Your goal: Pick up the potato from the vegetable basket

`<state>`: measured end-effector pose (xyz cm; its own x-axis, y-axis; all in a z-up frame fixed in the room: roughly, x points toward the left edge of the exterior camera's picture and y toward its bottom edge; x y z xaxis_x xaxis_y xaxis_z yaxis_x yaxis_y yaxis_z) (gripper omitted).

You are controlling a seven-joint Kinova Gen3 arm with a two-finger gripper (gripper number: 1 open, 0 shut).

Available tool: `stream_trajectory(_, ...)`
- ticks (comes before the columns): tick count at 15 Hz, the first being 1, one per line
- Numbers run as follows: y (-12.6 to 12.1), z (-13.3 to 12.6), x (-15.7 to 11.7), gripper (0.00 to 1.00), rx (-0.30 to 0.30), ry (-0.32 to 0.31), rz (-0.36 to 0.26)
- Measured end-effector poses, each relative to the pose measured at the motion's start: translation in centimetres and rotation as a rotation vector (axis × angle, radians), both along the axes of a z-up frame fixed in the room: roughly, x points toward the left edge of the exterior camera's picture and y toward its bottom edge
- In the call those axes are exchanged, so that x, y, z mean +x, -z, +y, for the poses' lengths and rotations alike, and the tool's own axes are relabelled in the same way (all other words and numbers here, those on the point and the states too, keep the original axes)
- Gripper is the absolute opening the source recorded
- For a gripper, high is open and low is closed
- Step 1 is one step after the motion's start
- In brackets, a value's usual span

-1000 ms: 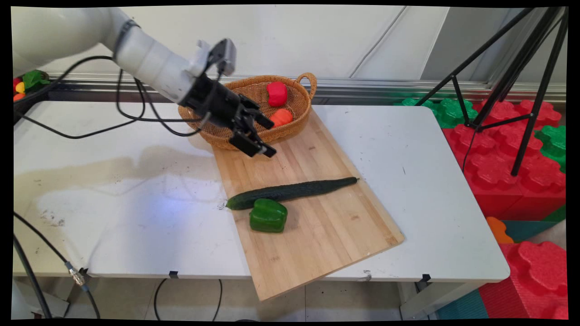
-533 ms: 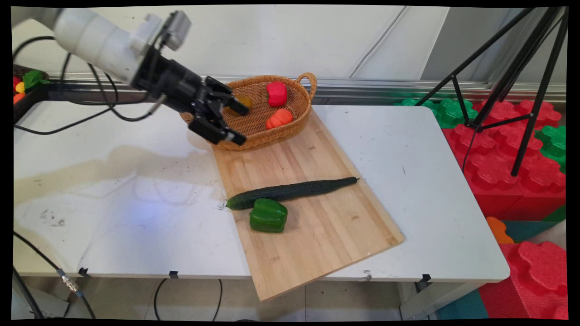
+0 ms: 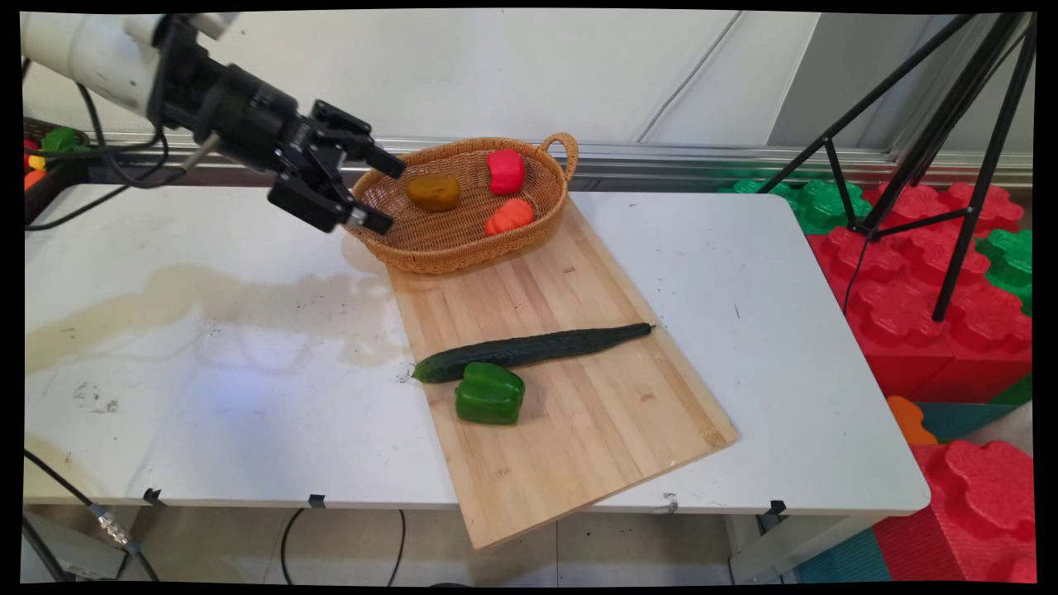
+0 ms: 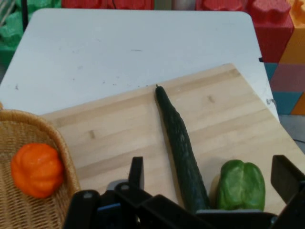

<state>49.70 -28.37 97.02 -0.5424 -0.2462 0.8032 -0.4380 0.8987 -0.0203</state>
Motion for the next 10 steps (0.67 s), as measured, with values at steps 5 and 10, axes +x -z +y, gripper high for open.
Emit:
stream_trajectory(5, -1.6, 0.4, 1.5, 1.0, -0.027, -0.021, 0.006)
stream_trajectory(10, -1.7, -1.0, 3.5, 1.0, -0.054, -0.129, -0.062)
